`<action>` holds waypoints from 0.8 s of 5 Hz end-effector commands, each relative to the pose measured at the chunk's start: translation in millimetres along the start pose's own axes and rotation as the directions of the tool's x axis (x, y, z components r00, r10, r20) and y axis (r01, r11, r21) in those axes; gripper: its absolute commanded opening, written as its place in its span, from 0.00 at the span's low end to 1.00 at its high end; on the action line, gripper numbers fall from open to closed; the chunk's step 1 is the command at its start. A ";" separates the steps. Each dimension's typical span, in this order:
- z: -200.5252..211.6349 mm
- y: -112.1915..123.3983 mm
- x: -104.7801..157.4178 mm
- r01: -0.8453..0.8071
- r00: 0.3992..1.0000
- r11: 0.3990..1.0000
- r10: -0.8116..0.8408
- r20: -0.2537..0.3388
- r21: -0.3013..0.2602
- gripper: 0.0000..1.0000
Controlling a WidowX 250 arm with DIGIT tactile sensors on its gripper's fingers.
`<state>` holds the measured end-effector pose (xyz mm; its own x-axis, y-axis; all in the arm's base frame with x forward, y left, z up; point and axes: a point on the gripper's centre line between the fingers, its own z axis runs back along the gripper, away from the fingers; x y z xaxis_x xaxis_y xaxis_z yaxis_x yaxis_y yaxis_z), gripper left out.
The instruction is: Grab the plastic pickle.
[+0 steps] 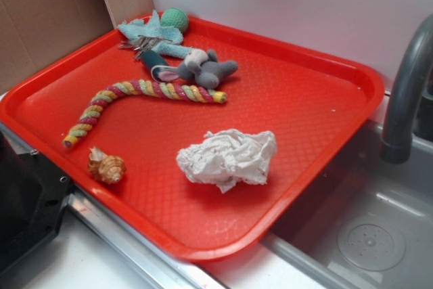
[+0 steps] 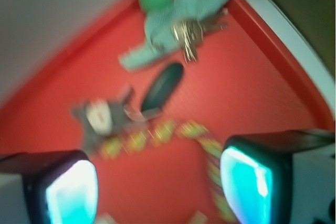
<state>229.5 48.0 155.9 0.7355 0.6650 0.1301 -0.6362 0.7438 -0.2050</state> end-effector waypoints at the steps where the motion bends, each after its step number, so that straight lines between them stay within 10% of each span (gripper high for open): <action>1: -55.9 7.3 17.3 -0.312 0.949 0.948 0.309 0.054 0.053 1.00; 4: -145.9 22.2 16.2 -0.328 0.942 0.924 0.336 -0.003 0.195 1.00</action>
<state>272.3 59.3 13.5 0.4795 0.8759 0.0536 -0.8750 0.4819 -0.0469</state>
